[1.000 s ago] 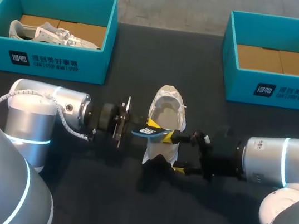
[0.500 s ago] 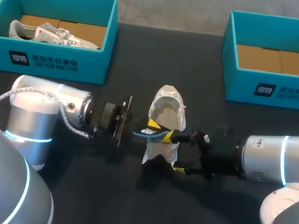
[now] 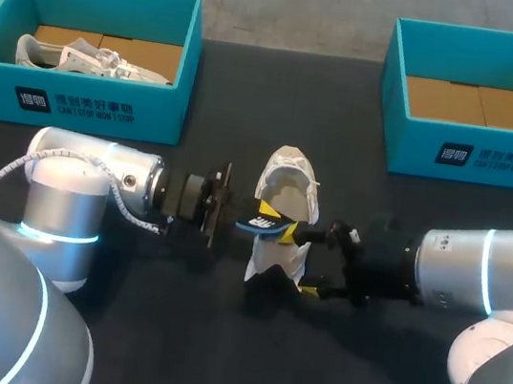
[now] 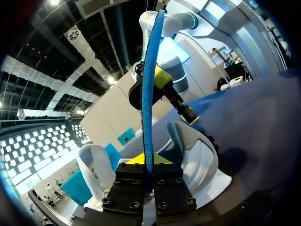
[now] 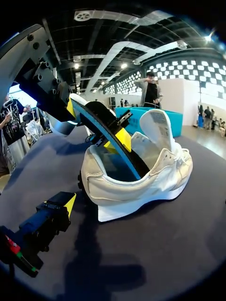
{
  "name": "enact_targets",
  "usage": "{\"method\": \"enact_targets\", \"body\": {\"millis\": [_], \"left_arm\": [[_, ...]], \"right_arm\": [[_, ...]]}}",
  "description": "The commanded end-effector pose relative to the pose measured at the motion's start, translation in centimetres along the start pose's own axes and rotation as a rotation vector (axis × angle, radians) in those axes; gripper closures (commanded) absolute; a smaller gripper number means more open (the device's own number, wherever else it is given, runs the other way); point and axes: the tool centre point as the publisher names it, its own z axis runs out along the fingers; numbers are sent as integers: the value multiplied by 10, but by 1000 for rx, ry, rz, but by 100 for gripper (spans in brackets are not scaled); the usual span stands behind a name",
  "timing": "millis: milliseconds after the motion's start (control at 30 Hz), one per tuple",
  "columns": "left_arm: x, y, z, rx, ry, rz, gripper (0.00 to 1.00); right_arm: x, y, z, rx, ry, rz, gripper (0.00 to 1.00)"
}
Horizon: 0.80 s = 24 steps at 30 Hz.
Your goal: Take the shoe out of the shoebox, open the shoe tongue, remove and reinsert the insole, then place the shoe into the shoebox
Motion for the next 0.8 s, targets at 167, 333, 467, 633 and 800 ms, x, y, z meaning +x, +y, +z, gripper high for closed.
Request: {"method": "enact_targets", "body": {"millis": [167, 333, 467, 633, 800], "left_arm": [[-2, 7, 6, -23, -7, 12, 100], [-3, 8, 5, -29, -12, 10, 100], [-3, 7, 4, -22, -12, 5, 100], [-1, 4, 2, -16, -8, -1, 100], [-1, 0, 0, -15, -9, -1, 95]], "right_arm": [[4, -2, 3, -7, -33, 1, 0], [4, -2, 3, -7, -33, 1, 0], [4, -2, 3, -7, -33, 1, 0], [4, -2, 3, -7, -33, 1, 0], [4, -2, 3, -7, -33, 1, 0]]}}
